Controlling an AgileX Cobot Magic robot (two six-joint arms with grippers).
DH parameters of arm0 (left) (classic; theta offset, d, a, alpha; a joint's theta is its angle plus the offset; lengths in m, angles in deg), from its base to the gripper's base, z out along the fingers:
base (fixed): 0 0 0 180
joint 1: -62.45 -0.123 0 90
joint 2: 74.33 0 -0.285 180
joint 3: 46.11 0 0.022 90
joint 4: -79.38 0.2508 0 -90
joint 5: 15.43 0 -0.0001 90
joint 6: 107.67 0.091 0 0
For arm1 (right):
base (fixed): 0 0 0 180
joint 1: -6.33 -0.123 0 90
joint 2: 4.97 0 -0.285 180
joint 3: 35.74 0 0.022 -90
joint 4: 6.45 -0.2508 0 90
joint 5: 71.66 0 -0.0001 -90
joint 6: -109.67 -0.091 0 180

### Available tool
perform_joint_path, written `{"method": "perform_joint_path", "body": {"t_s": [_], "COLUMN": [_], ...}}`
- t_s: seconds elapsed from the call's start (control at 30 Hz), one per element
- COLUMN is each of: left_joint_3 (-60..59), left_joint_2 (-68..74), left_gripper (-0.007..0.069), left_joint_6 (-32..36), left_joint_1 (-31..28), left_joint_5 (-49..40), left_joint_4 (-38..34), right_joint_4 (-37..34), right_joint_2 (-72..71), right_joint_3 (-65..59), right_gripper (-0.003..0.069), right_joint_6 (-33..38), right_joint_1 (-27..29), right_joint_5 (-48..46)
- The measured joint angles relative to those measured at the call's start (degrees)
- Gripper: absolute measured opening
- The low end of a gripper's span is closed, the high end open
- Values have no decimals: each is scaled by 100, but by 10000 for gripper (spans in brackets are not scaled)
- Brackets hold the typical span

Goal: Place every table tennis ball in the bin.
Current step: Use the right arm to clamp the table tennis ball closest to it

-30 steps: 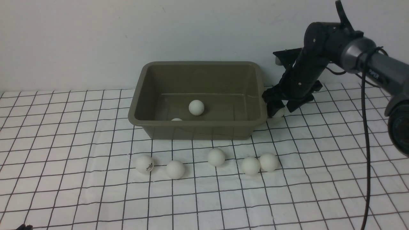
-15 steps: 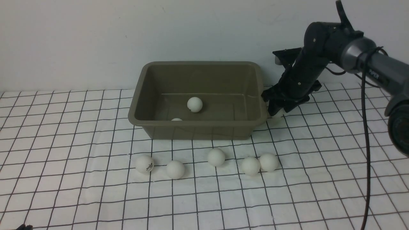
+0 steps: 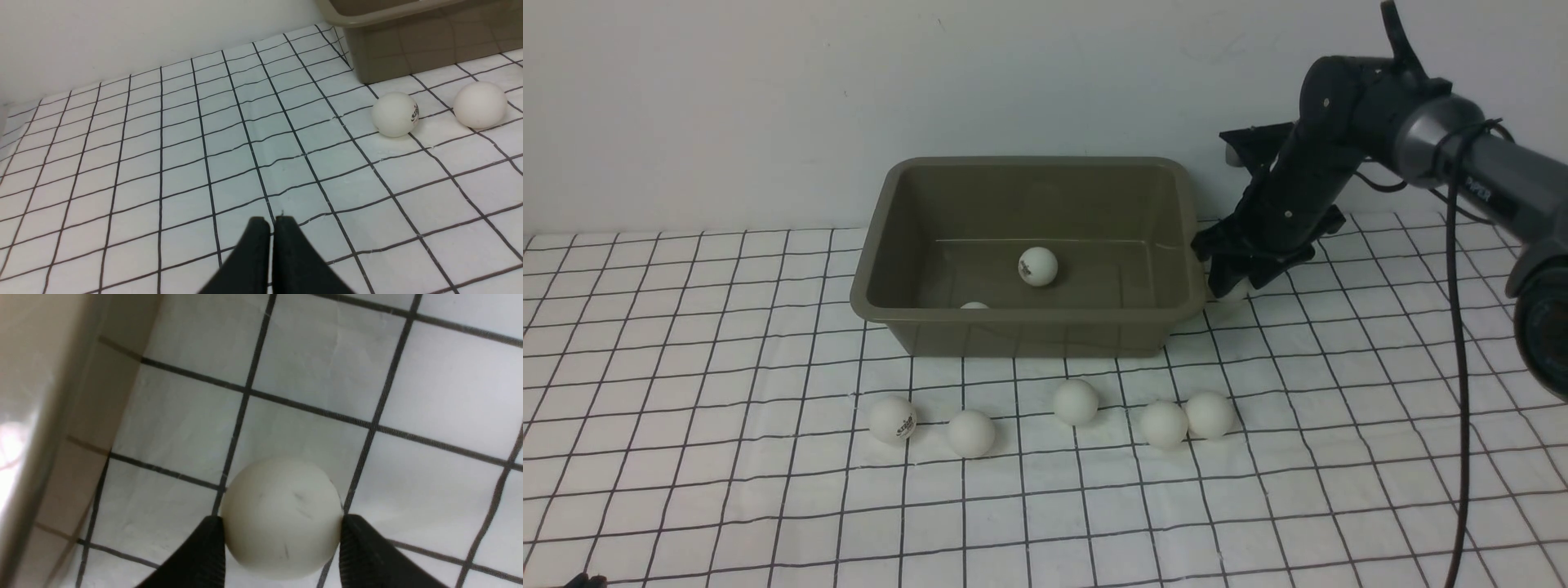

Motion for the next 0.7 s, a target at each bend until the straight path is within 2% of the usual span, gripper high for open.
{"method": "perform_joint_path", "body": {"t_s": [0.7], "left_joint_3": [0], "left_joint_2": [0], "left_gripper": [-4], "left_joint_6": [0], "left_joint_1": [0], "left_joint_5": [0], "left_joint_4": [0], "right_joint_4": [149], "right_joint_2": [-10], "right_joint_3": [0], "right_gripper": [331], "right_joint_6": [-27], "right_joint_1": [0], "right_joint_5": [0]}}
